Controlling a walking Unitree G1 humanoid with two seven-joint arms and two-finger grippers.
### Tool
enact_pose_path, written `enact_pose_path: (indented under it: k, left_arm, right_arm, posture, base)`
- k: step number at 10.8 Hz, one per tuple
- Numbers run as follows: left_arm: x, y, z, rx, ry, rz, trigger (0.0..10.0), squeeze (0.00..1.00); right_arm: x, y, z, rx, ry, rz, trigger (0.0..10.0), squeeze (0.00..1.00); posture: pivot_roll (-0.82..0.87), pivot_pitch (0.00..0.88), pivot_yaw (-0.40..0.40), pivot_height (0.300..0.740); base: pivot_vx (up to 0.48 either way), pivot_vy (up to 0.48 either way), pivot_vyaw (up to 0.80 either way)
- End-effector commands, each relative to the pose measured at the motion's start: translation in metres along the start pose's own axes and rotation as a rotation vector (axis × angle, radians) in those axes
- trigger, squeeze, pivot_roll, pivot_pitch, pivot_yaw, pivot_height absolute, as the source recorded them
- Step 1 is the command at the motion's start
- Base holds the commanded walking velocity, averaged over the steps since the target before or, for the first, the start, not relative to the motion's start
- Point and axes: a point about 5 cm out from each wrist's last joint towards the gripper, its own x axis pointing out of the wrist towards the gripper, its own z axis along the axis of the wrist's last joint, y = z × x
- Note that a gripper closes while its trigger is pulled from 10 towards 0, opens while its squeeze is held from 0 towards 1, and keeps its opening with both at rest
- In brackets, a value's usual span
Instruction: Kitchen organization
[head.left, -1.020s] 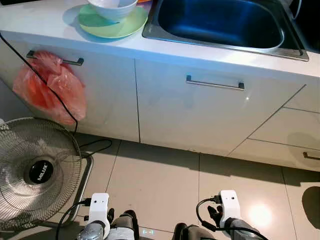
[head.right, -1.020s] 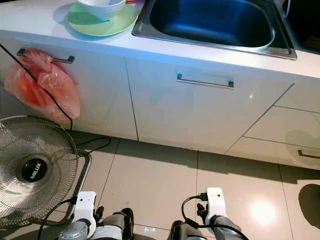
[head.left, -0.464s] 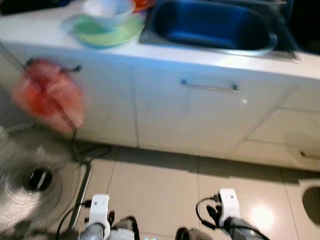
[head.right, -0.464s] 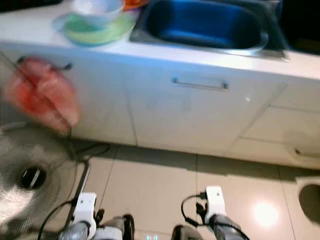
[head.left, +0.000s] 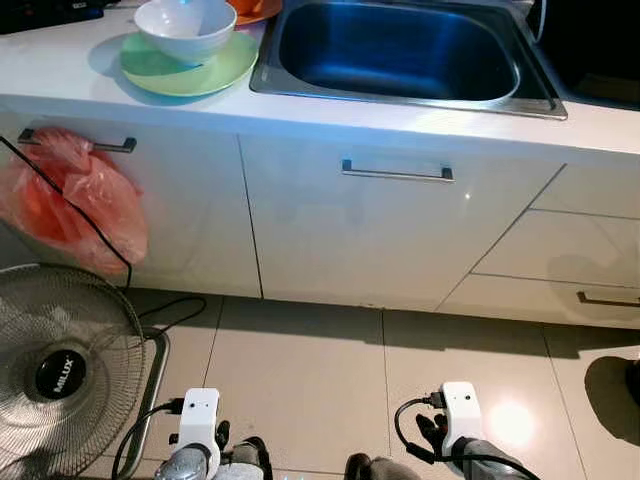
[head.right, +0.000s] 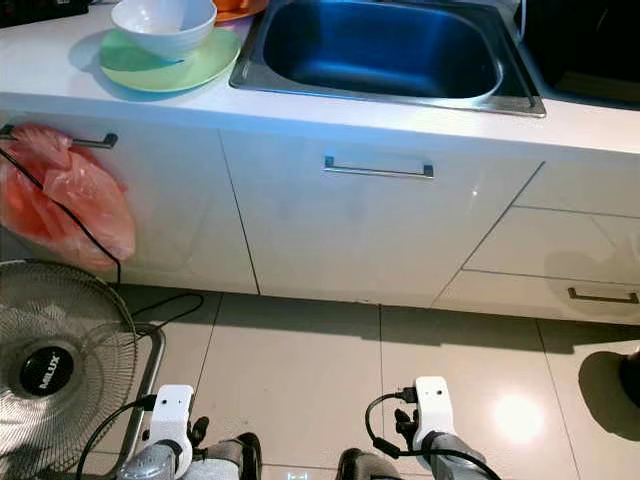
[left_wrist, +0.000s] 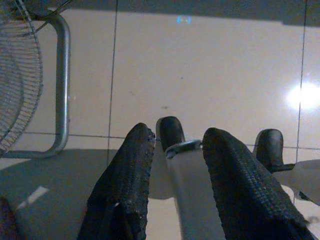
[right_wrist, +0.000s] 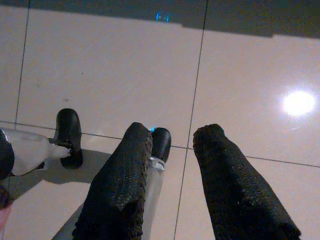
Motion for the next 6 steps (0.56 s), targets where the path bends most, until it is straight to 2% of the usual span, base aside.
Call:
enact_pose_path:
  k: [1,3,6]
  left_arm:
    - [-0.0013,0.0004,-0.0065,-0.002,0.026,0.004,10.0,0.00]
    - [-0.0011,0.0001,-0.0057,0.000,0.023,0.001,10.0,0.00]
    - [-0.0010,-0.0005,-0.0053,0.001,0.022,0.000,10.0,0.00]
  right_arm:
    - [-0.0020,-0.0029,-0.0069,0.014,0.028,-0.004,10.0,0.00]
    - [-0.0019,-0.0031,-0.0066,0.009,0.033,-0.001,10.0,0.00]
    - [-0.0020,-0.0040,-0.0056,0.013,0.024,-0.004,10.0,0.00]
  posture:
    - [0.14,0.188,-0.048,0.740]
    - [0.14,0.190,-0.048,0.740]
    - [0.14,0.198,-0.051,0.740]
  base:
    - [0.311,0.000,0.00]
    - [0.336,0.000,-0.75]
    - [0.365,0.000,0.00]
